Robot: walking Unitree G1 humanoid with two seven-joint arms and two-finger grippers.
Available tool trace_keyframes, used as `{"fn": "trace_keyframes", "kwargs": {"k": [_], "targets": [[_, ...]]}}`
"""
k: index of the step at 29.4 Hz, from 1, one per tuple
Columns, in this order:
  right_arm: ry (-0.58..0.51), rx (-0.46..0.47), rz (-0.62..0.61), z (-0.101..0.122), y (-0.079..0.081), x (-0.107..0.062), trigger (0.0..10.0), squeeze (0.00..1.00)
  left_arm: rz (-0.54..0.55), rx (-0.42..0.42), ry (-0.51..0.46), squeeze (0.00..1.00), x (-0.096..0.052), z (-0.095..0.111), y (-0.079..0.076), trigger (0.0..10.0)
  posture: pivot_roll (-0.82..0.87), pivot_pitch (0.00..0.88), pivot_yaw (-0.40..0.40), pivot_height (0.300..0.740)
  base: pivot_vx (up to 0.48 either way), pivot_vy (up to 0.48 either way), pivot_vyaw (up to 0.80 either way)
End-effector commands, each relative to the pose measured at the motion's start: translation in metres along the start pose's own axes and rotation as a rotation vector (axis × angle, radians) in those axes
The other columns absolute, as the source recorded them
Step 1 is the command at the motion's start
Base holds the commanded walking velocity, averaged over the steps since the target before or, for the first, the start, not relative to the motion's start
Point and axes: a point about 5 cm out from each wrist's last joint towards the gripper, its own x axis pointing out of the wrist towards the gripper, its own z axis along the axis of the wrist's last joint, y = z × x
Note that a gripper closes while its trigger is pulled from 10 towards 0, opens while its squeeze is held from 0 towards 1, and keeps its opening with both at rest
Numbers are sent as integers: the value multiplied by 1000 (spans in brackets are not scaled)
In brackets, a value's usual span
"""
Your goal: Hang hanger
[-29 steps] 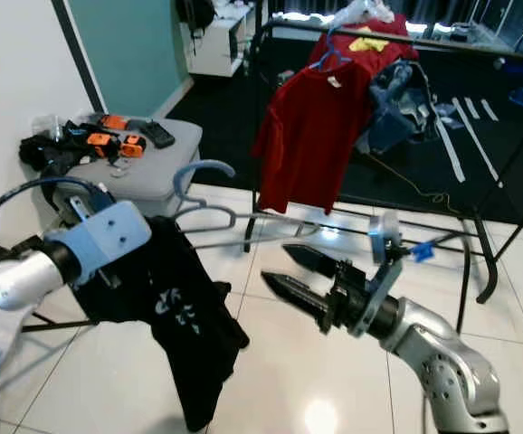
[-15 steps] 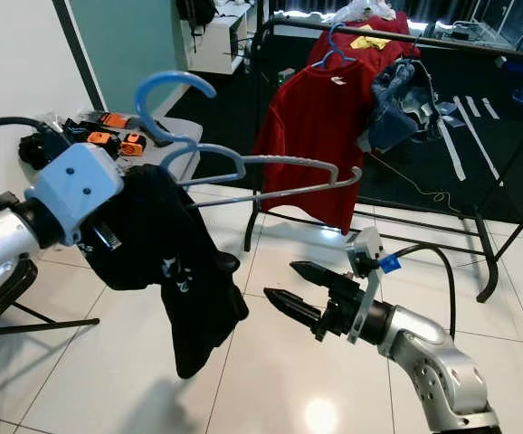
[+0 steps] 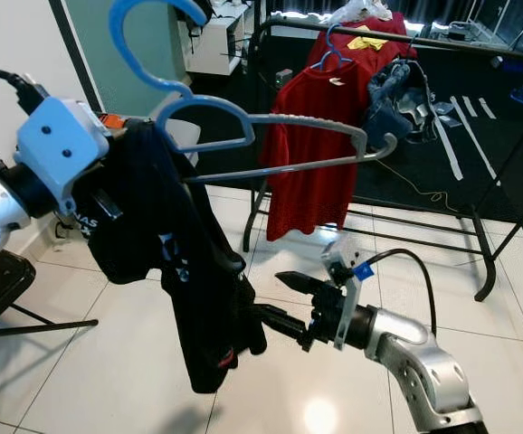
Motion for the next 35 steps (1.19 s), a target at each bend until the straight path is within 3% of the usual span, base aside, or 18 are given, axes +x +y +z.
{"fn": "trace_keyframes", "kwargs": {"k": [1,6,10,11,12,30,31,35], "targets": [[-6,-14,14,2,2,4,10000,0,7,-5,-31,0,3,6,2,10000,-58,72,-18,740,0,0,0],[-120,29,100,17,11,9,10000,0,-10,-7,-53,0,6,12,0,10000,-60,70,-16,740,0,0,0],[-132,33,130,20,13,10,10000,0,-11,-8,-59,0,7,14,0,10000,-60,69,-18,740,0,0,0],[-138,30,135,21,14,11,3725,0,-12,-9,-60,0,8,14,0,10000,-59,67,-19,740,0,0,0],[-145,34,134,22,14,12,0,0,-12,-7,-60,0,8,14,0,10000,-59,67,-19,740,0,0,0],[-119,8,113,21,10,13,0,0,1,14,-64,0,9,20,3,10000,-57,64,-22,740,0,0,0],[-138,21,104,23,9,14,10000,1000,0,15,-68,0,10,21,3,10000,-55,67,-22,740,0,0,0],[-210,58,95,34,7,12,10000,1000,-5,17,-76,0,11,24,2,10000,-55,69,-21,740,0,0,0]]}}
